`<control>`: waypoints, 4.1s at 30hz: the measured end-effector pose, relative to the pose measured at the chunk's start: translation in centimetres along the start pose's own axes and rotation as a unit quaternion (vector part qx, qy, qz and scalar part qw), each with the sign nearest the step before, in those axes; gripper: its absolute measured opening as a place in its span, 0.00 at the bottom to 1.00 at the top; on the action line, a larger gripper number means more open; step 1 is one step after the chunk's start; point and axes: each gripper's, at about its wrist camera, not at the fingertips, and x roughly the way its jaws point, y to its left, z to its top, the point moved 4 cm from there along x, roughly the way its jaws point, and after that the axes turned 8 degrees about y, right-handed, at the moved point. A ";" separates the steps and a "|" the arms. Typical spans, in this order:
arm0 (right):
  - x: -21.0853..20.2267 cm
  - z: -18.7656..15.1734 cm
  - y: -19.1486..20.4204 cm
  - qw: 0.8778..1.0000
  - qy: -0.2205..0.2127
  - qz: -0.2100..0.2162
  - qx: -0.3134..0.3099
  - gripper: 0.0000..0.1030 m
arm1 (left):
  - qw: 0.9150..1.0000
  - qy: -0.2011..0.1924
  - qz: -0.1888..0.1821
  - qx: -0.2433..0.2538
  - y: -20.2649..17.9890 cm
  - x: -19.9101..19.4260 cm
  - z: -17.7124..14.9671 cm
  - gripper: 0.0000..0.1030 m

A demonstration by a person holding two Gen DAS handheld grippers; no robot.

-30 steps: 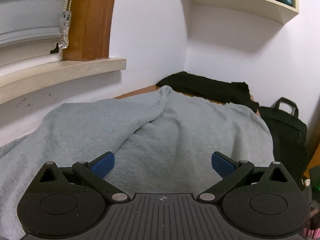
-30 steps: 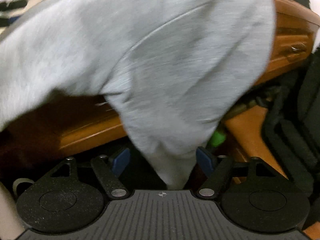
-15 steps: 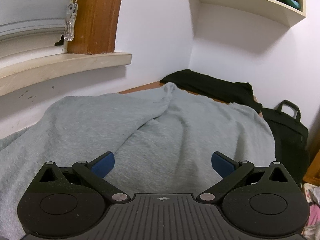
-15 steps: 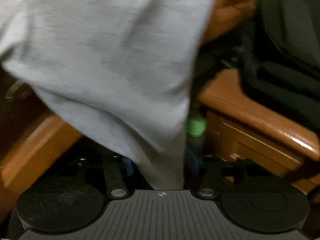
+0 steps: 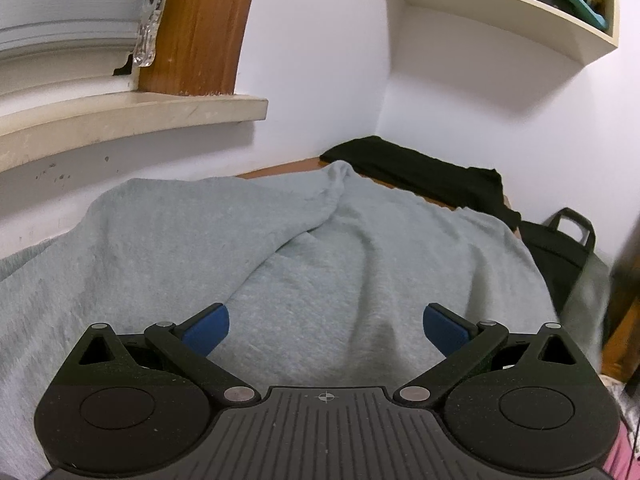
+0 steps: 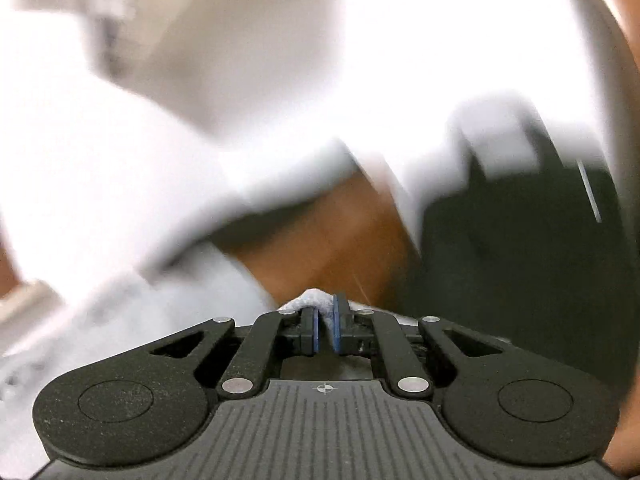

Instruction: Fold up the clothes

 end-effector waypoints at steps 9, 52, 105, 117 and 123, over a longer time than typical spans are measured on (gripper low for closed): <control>0.8 -2.7 8.6 0.974 0.071 0.149 -0.155 0.20 | 1.000 0.001 -0.001 0.000 0.0 0.0 0.0 1.00; 20.0 1.7 1.3 0.959 0.210 0.189 0.031 0.36 | 1.000 0.022 0.015 -0.007 -0.1 0.7 0.0 1.00; 5.0 -0.8 12.0 0.909 0.145 0.336 -0.201 0.68 | 0.997 0.062 0.035 0.006 -6.2 8.2 7.3 0.38; 5.4 0.9 10.9 0.915 0.140 0.329 -0.188 0.68 | 0.997 -0.054 0.038 -0.033 -2.4 -7.2 6.4 0.06; 3.4 0.4 13.6 0.888 0.157 0.364 -0.235 0.68 | 0.992 -0.068 0.093 -0.054 1.5 -13.2 2.5 0.06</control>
